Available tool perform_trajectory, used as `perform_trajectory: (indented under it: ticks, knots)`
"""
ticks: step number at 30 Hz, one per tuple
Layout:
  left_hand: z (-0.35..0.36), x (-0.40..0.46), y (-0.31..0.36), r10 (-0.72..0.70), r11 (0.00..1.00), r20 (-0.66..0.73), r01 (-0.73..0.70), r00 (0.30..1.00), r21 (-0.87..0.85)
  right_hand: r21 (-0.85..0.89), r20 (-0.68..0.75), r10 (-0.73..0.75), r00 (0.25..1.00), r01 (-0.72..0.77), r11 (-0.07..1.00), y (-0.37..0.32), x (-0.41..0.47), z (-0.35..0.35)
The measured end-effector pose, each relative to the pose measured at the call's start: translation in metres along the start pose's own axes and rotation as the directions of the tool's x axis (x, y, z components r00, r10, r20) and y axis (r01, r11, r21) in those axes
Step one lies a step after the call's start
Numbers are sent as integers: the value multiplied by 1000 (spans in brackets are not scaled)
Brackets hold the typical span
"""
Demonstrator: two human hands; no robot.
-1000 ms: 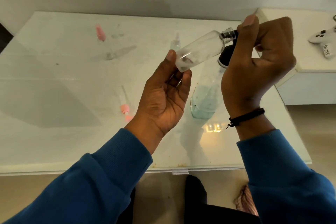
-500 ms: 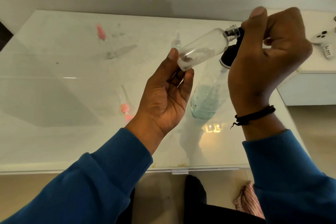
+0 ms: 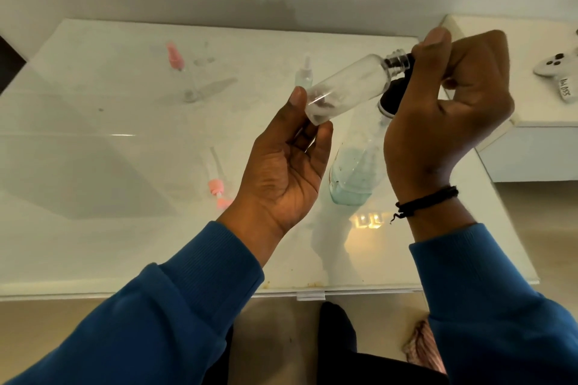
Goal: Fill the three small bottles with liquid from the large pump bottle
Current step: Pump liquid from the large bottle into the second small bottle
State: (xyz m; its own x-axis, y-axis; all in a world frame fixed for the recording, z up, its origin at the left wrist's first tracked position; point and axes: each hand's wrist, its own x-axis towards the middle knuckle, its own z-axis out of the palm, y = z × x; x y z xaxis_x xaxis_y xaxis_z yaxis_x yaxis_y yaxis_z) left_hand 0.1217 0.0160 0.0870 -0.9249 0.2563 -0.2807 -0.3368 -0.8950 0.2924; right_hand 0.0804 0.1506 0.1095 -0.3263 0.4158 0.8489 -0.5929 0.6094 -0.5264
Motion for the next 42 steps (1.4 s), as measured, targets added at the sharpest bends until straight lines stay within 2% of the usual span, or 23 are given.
perform_trajectory:
  ticks: [6,11,25,42]
  knots:
    - [1,1,1,6,1000,11,-6,1000,14,-29,-44,-1,999,0,1000,1,7,2]
    - [0,0,-1,-1,1000,2,1,1000,5,-3,-4,12,1000,-12,1000,1,0,-1]
    - [2,2,1,0,1000,13,0,1000,4,-19,-39,9,999,-10,1000,1,10,0]
    - [0,1,-1,4,1000,-12,-4,1000,7,-30,-18,31,999,-31,999,2,6,-3]
